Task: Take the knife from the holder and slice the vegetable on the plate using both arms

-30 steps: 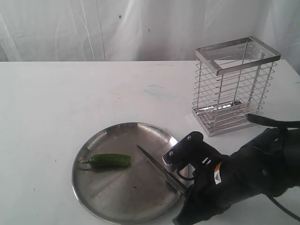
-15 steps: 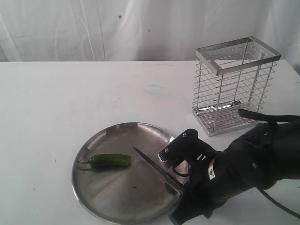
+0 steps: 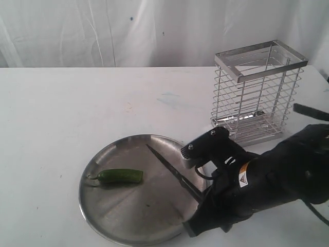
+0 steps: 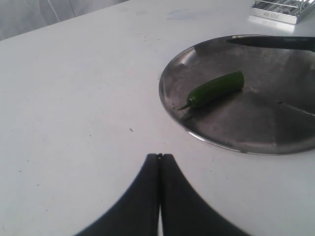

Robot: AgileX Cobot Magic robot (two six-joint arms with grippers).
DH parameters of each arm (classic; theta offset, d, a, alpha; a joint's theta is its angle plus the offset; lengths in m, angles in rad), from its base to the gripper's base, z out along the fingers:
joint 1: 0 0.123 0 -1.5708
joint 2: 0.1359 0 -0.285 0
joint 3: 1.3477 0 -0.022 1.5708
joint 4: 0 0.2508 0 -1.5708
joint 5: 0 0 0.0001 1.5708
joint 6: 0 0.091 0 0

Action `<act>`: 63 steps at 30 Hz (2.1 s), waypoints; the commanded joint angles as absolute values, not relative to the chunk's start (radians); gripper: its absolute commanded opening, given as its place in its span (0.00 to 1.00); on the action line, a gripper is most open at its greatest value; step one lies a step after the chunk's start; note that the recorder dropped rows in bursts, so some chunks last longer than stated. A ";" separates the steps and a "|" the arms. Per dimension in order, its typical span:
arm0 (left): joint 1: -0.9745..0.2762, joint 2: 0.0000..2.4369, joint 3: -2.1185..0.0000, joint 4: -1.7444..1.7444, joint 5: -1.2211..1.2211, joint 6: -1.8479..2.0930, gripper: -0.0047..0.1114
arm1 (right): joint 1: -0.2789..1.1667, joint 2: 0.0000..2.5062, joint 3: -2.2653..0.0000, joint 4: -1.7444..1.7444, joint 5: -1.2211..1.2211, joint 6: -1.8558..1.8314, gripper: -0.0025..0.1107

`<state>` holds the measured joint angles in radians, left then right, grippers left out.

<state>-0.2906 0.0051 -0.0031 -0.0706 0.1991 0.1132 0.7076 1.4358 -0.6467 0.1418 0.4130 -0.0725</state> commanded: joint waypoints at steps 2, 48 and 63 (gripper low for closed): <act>-0.292 0.000 0.000 -0.073 0.203 0.112 0.04 | 0.709 1.352 -0.651 0.236 0.484 -0.069 0.02; -0.316 0.527 -0.519 -0.669 0.618 0.636 0.31 | 0.749 1.344 -0.651 0.322 0.443 -0.106 0.02; -0.326 1.314 -0.707 -0.719 0.387 1.206 0.56 | 0.749 1.344 -0.651 0.324 0.412 -0.105 0.02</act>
